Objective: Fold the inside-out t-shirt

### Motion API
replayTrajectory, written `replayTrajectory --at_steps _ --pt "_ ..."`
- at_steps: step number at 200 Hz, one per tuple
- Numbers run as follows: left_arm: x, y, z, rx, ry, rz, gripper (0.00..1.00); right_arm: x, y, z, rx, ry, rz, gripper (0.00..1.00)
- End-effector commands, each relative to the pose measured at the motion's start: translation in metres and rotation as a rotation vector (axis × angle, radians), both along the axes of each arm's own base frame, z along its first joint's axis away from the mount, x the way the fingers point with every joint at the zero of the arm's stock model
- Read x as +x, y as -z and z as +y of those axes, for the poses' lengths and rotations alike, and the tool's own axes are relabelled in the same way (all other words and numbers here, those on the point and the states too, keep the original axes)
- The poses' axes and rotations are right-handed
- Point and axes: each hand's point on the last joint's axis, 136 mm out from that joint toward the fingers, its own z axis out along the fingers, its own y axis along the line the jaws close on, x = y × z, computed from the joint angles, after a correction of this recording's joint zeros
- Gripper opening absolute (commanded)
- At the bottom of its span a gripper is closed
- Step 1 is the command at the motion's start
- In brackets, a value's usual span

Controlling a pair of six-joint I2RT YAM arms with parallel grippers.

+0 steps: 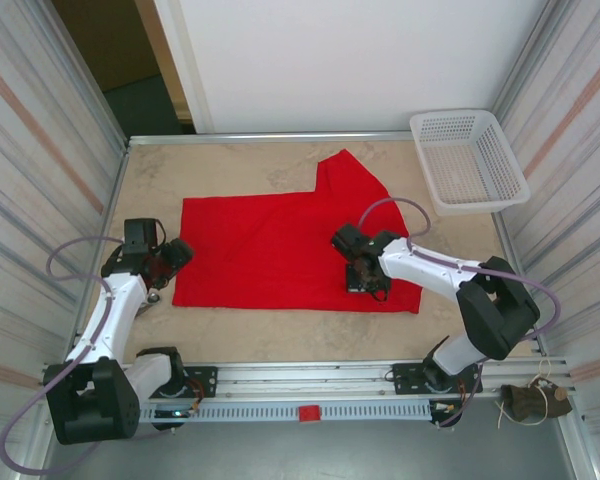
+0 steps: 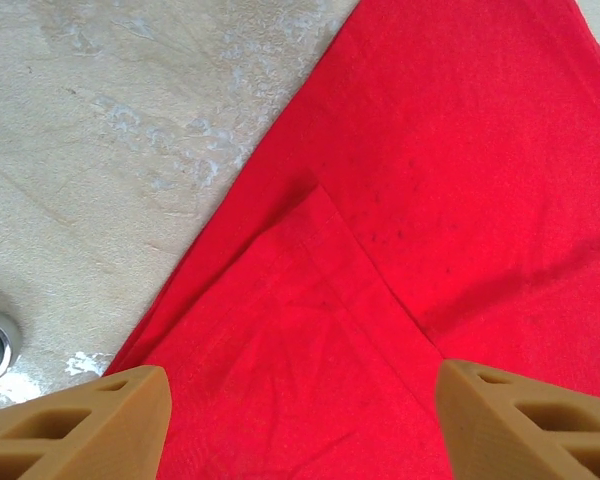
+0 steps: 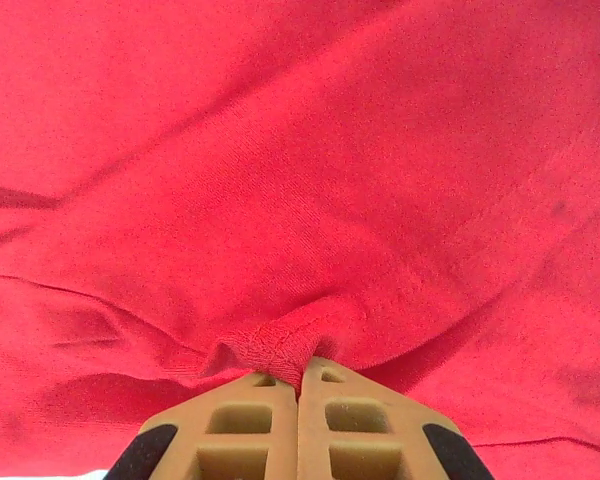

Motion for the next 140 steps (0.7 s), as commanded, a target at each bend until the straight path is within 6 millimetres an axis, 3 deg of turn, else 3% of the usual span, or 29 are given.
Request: replayTrajectory --at_steps 1,27,91,104,112,127,140 --pt "0.006 -0.011 -0.001 -0.007 0.015 -0.043 0.7 0.021 -0.03 0.006 -0.017 -0.053 -0.075 0.0" --pt "0.006 -0.009 -0.002 -0.014 0.015 -0.041 0.7 0.044 -0.041 0.015 -0.023 -0.084 -0.095 0.0" --pt "0.0 -0.001 -0.005 -0.03 0.017 -0.027 0.7 0.107 -0.027 0.055 0.007 -0.171 -0.08 0.0" --pt "-0.001 -0.001 -0.005 -0.03 0.015 -0.027 0.7 0.119 -0.031 0.064 0.017 -0.19 -0.108 0.33" --pt "-0.002 0.0 -0.005 -0.03 0.013 -0.023 0.7 0.125 -0.036 0.065 0.031 -0.185 -0.124 0.46" --pt "-0.003 0.0 -0.005 -0.029 0.016 -0.023 0.7 0.13 -0.045 0.059 0.073 -0.152 -0.144 0.51" --pt "-0.003 0.0 -0.005 -0.027 0.017 -0.024 0.7 0.128 -0.048 0.04 0.091 -0.095 -0.143 0.51"
